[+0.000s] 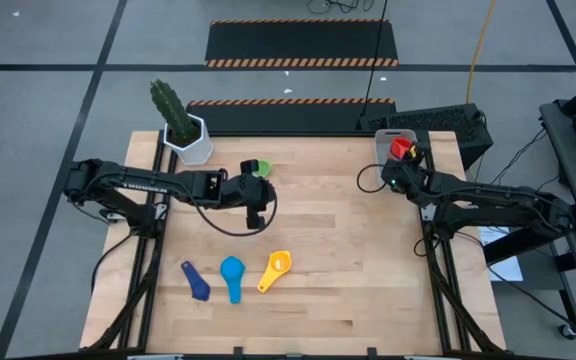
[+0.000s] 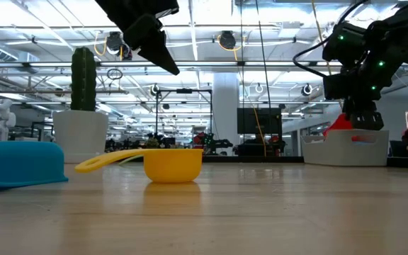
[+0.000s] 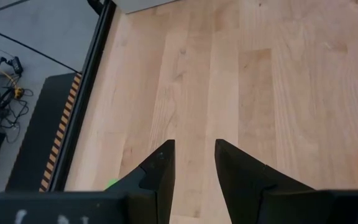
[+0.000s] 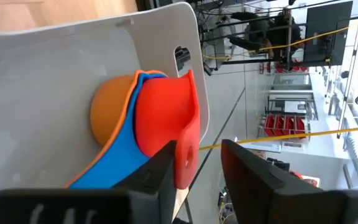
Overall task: Nest measuring cups in basket
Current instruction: Stack the red measuring cup on top of the dark blue measuring cup in the gray bin
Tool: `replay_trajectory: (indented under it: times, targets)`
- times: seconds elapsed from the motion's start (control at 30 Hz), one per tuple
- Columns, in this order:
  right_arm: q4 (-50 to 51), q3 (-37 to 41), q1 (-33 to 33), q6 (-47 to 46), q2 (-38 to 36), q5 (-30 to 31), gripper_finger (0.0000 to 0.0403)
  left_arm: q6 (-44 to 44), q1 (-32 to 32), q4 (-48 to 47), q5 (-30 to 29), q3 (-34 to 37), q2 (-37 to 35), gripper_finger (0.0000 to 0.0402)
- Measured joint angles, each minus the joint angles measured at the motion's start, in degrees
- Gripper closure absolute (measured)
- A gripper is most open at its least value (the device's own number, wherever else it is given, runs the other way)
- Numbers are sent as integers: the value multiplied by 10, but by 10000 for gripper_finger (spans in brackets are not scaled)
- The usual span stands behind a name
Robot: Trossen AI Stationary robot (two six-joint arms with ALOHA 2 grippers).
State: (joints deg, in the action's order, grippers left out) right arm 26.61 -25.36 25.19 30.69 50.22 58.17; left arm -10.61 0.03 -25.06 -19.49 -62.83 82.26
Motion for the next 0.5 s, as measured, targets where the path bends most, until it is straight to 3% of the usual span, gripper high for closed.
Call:
replay_trajectory:
  times: [0.5]
  targets:
    - [15, -2, -1, -21, -27, 0, 224, 0, 0, -4, 1, 0, 0, 284]
